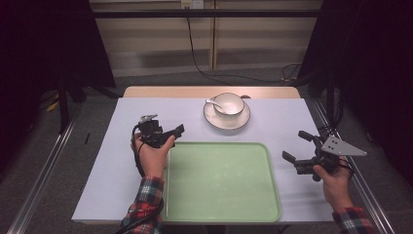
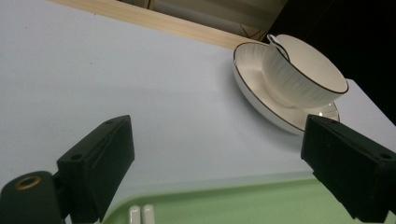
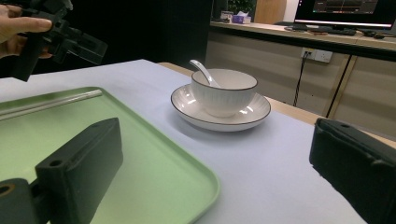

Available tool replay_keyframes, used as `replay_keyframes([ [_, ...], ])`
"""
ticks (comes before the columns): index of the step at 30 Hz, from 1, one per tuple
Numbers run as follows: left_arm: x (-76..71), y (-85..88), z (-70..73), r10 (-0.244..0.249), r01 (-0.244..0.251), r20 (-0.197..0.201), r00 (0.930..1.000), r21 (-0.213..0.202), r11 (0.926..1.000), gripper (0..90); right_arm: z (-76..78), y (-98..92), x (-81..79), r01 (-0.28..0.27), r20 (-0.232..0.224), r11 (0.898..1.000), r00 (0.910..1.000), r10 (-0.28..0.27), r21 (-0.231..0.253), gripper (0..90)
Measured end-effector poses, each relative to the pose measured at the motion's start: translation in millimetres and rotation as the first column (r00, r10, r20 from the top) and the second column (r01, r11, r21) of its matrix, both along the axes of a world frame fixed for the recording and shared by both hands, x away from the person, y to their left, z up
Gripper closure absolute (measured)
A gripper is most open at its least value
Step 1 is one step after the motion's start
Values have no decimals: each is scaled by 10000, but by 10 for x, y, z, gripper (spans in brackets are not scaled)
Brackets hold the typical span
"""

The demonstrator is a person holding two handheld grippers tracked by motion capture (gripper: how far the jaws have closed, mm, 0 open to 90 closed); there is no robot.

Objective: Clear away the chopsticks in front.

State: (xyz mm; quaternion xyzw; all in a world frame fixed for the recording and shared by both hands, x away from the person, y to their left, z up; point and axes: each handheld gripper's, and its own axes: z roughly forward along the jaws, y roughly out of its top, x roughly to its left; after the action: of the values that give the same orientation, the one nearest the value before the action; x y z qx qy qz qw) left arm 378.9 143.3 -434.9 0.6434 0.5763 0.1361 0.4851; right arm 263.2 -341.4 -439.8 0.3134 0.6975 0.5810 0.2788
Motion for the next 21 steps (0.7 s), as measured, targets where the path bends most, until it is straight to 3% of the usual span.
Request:
replay_keyframes([
  [11, 138, -89, -26, -176, 177, 46, 9998, -289, 9994, 63, -3, 4, 0, 103, 56, 9999, 9999, -102, -36, 19],
  [21, 280, -195, 14, -259, 263, 178, 9995, -265, 9993, 49, -2, 3, -13, 153, 27, 9999, 9999, -153, -8, 19],
])
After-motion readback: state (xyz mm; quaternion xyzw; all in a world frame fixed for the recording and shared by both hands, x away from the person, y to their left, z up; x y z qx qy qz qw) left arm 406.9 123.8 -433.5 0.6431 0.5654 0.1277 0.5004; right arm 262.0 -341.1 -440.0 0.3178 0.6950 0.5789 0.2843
